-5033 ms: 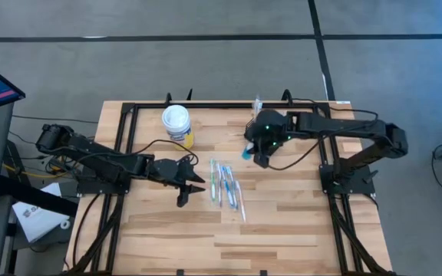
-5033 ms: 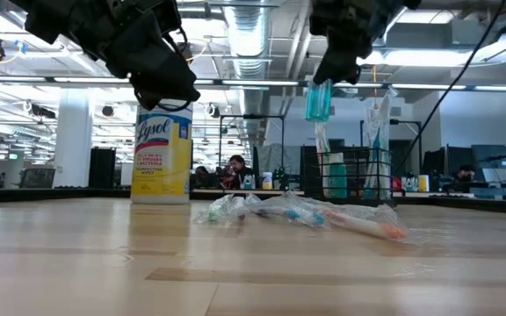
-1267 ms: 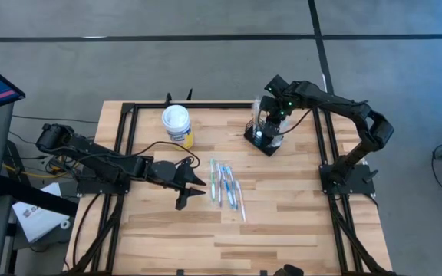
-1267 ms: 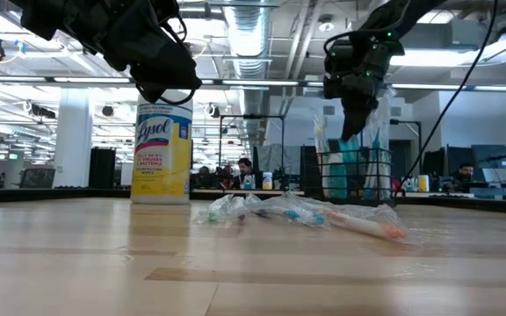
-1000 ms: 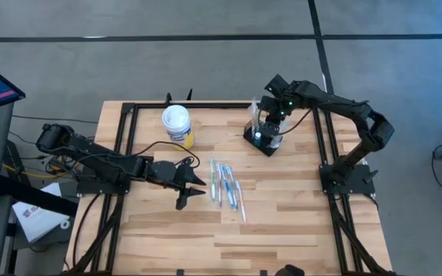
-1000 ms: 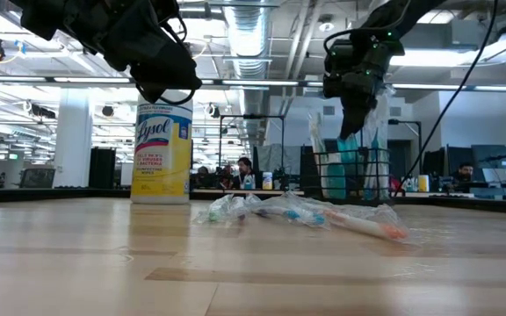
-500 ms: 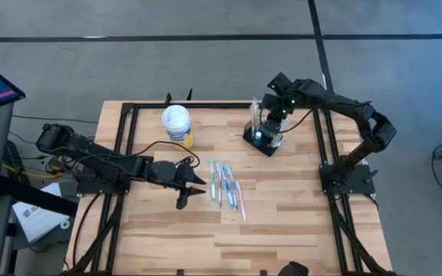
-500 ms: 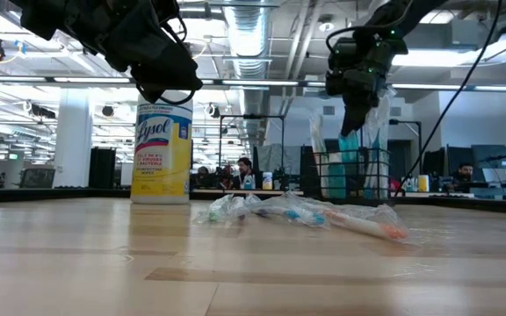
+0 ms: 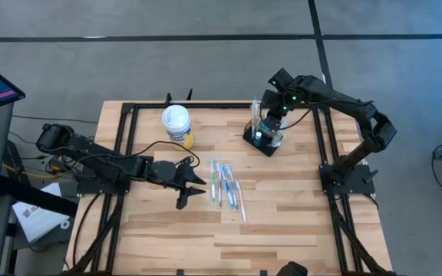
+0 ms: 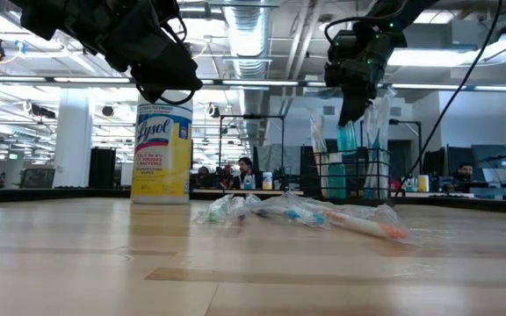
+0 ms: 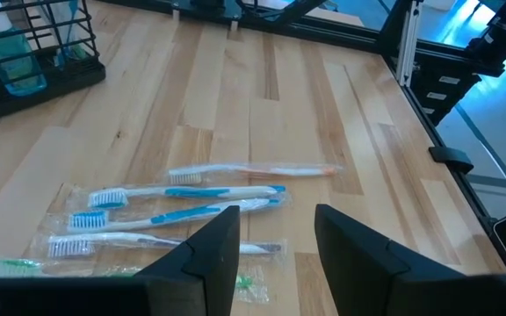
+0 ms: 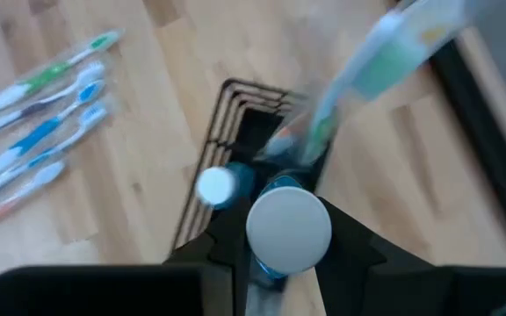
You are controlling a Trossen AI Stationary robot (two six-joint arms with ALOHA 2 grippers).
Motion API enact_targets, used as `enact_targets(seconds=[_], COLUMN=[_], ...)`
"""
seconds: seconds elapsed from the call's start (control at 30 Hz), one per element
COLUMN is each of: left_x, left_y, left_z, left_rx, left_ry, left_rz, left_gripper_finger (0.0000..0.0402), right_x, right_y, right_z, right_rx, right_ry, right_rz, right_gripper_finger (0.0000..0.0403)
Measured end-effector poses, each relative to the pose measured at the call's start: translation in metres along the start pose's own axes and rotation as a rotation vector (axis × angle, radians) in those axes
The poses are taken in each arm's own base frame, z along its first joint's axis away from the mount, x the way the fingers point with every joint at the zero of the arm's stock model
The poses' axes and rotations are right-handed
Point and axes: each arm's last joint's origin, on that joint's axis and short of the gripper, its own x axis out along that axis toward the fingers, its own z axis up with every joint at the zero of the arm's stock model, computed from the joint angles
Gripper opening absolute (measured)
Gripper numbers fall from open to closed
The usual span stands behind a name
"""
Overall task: Pick & Place toothbrushing station
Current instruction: Put the blue mouthwash into the black wire organizer
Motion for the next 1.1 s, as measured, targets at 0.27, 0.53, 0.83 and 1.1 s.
enact_targets(seconds=[0.27, 0.53, 0.83, 1.1], left_x=[0.000, 0.000, 0.000, 0.000], left_y=[0.000, 0.000, 0.000, 0.000], left_z=[0.000, -0.001, -0.001, -0.001], left_rx=[0.000, 0.001, -0.002, -0.002], left_ry=[0.004, 0.008, 0.008, 0.008], left_rz=[0.001, 0.001, 0.001, 0.001], left_gripper_finger=[0.0144, 0.0144, 0.0144, 0.0144], right_x=[0.003, 0.011, 0.023, 0.036], right_y=[0.011, 0.015, 0.014, 0.013], right_z=[0.000, -0.004, -0.012, -0.021], right_rx=[0.011, 0.017, 0.025, 0.025], right_ry=[0.026, 0.056, 0.071, 0.073], right_rz=[0.027, 0.037, 0.042, 0.065], right_gripper_finger=[0.0084, 0.0084, 0.0084, 0.0084])
